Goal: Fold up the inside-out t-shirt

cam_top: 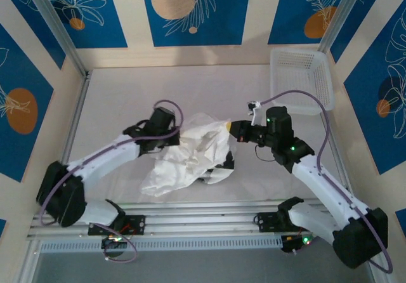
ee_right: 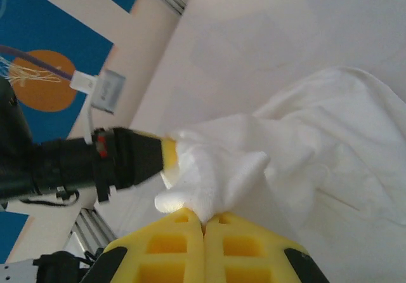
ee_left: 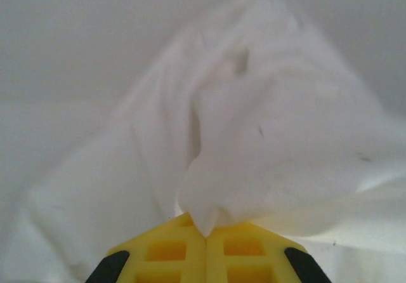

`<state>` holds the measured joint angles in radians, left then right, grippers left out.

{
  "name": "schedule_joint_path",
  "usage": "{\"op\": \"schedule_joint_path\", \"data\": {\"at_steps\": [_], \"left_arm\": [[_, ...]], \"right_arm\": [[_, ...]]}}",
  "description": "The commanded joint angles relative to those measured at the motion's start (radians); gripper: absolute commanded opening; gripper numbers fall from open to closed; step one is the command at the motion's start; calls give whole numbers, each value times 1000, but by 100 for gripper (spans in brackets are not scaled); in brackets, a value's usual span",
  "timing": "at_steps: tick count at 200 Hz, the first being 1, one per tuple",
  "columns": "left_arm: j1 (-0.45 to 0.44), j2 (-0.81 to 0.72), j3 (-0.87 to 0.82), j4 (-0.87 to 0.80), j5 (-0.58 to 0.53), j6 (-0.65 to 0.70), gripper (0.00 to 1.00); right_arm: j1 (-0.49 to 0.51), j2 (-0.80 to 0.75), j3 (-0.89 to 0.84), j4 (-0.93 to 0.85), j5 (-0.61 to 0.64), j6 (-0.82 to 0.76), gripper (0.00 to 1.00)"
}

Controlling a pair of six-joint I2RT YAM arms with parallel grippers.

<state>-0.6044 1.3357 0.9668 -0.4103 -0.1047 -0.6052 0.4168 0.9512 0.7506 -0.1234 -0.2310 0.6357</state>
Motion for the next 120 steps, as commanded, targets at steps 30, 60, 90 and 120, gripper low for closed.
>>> {"op": "schedule_joint_path", "data": {"at_steps": [30, 60, 90, 120], "left_arm": [[95, -191, 56, -147, -157, 84, 47], [103, -312, 22, -109, -138, 81, 56], [101, -300, 18, -108, 65, 90, 57], [76, -248, -40, -59, 322, 71, 58]], "right_arm": [[230, 40, 10, 85, -118, -83, 0], [478, 293, 97, 107, -180, -167, 5], [481, 363, 160, 52, -246, -188, 42], [322, 223, 56, 46, 36, -78, 50]]}}
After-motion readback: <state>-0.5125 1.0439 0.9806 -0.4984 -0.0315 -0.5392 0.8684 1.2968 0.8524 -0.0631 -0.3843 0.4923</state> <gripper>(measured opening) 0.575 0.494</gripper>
